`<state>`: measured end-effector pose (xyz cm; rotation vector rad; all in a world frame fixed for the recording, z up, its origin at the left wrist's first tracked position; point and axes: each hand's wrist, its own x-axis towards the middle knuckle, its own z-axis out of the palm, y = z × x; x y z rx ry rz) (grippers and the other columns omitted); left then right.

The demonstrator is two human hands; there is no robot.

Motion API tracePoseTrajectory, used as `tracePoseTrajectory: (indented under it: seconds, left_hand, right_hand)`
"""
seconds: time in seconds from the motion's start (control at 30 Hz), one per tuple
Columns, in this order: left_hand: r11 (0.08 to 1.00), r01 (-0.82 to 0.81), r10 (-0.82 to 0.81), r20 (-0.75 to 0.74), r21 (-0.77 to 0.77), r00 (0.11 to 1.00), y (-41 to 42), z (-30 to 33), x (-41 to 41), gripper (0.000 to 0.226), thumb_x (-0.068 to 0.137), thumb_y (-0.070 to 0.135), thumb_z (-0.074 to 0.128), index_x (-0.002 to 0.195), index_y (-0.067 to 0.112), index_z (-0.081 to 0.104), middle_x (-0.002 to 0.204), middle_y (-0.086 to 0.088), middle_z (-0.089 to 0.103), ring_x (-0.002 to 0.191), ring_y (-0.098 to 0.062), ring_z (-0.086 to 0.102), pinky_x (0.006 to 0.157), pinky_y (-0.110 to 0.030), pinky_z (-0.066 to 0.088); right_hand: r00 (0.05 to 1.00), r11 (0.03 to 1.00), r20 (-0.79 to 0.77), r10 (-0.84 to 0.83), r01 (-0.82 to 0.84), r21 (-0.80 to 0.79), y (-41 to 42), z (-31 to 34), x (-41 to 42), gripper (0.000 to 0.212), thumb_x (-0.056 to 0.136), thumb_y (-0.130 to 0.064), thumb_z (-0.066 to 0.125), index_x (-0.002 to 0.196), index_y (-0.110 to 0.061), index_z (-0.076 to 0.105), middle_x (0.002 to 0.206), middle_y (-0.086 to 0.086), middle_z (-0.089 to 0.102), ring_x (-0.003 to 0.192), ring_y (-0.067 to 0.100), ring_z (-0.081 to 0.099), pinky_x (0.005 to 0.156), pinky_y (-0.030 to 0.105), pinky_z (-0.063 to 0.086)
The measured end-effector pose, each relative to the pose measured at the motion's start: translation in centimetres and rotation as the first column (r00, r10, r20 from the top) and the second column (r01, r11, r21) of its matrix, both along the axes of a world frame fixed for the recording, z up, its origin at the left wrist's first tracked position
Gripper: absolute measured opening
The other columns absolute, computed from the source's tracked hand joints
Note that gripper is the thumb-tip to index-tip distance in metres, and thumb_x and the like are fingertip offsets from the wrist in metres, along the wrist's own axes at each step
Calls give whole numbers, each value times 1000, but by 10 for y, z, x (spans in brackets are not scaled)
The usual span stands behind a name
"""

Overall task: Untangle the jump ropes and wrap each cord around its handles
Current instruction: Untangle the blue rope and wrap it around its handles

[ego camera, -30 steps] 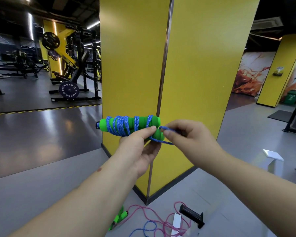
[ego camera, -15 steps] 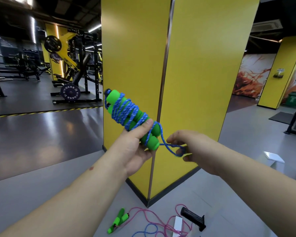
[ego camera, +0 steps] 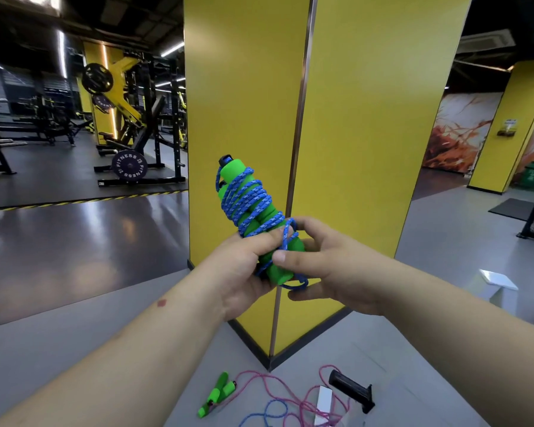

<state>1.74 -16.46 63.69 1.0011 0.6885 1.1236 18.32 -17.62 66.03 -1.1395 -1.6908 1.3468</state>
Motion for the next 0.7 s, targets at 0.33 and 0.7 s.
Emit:
tracePoseTrajectory:
  seconds: [0.33,0.7]
  left_hand:
    - [981,71,-77,-29,-180,997,3,14,-21,28,79,35,80,102,20,73,96,-2,75,77,-16,62,80,-39,46]
    - [993,20,-25,-40,-112,999,4,19,-20,29,77,29,78,100,12,73,93,-7,75,74,-20,68,68,-32,55]
  right_hand:
    - [932,935,-84,-353,355,12,13,10,13,29,104,-11,38,114,-10,66,75,12,68,63,25,64,74,47,61]
    - [930,982,362,55,-117,152,2,18,-8,49,74,-23,63,124,-23,62,123,2,68,118,9,60,106,40,46]
